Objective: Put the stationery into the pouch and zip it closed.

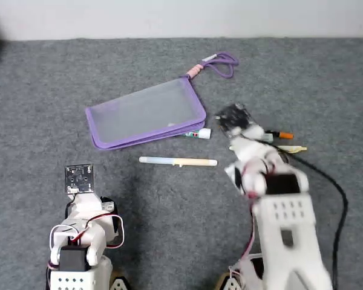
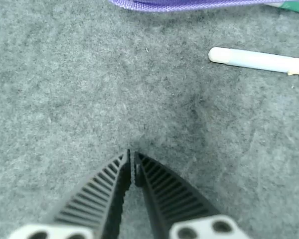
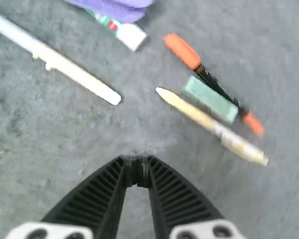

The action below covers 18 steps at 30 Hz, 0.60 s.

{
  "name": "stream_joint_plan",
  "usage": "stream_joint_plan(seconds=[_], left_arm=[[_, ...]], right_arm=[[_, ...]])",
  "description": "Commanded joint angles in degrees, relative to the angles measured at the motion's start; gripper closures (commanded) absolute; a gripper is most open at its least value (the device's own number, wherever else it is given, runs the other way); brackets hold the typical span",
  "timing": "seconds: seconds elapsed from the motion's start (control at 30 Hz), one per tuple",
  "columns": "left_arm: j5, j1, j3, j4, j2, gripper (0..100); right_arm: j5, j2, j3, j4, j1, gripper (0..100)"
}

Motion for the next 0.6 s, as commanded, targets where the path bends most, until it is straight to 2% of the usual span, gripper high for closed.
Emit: stream_joint_plan(seconds=[0.0,0.13,0.23,0.37,0.47,0.57], left_arm=[[0.7,-0.4,-1.2,0.2,-0.9,99],[0.7,-0.4,-1.2,0.2,-0.9,99],[0.7,-0.4,-1.2,0.2,-0.9,99],[0.7,-0.4,-1.2,0.2,-0.9,99],[0.7,-0.4,-1.2,0.2,-0.9,99],[0.7,-0.4,-1.2,0.2,-0.9,99]], right_arm=[[12.8,8.3,-5.8,-4.7,-2.8,93.6],[17.8,13.2,-6.5,-10.7,-5.4,90.0],[22.0,16.0,-6.3,-15.3,-7.9,82.4],[22.9,19.7,-6.3,-23.6,-10.7,71.4],[23.1,23.3,-6.4,-30.5,-12.5,69.7],[26.8,27.6,-6.4,-35.1,-14.6,69.9]])
